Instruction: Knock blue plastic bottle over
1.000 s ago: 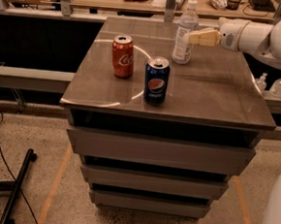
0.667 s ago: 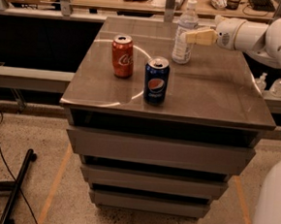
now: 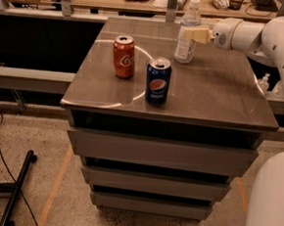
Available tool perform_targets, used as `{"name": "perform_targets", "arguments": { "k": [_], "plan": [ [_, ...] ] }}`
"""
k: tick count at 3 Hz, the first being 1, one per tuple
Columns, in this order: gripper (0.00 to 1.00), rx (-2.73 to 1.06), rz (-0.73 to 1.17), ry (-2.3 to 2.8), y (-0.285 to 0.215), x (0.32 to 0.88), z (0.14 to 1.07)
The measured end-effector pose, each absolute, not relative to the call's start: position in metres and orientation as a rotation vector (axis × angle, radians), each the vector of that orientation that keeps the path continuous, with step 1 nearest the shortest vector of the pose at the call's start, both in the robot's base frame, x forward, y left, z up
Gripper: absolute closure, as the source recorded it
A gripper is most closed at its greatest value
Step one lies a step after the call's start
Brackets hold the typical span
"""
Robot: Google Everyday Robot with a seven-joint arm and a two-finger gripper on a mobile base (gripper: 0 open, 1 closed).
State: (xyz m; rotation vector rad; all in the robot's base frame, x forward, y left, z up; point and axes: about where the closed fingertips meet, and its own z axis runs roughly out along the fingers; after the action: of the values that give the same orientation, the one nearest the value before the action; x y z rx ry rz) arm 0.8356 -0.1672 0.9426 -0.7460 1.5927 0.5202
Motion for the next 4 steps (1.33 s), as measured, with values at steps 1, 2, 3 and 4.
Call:
{"name": "perform_targets", "arguments": {
  "k": [1,2,3,4],
  "plan": [
    [0.7,-0.742,0.525,1.597,-0.167,0.836,0.938],
    [0.99,-0.732,0.526,1.599,-0.171,0.832,0.939],
    [1.0,-0.753,0.501,1.591,-0.176,0.819,0.956],
    [1.0,-0.791,0.438,1.619,-0.184,0.799,0.974]
  ]
}}
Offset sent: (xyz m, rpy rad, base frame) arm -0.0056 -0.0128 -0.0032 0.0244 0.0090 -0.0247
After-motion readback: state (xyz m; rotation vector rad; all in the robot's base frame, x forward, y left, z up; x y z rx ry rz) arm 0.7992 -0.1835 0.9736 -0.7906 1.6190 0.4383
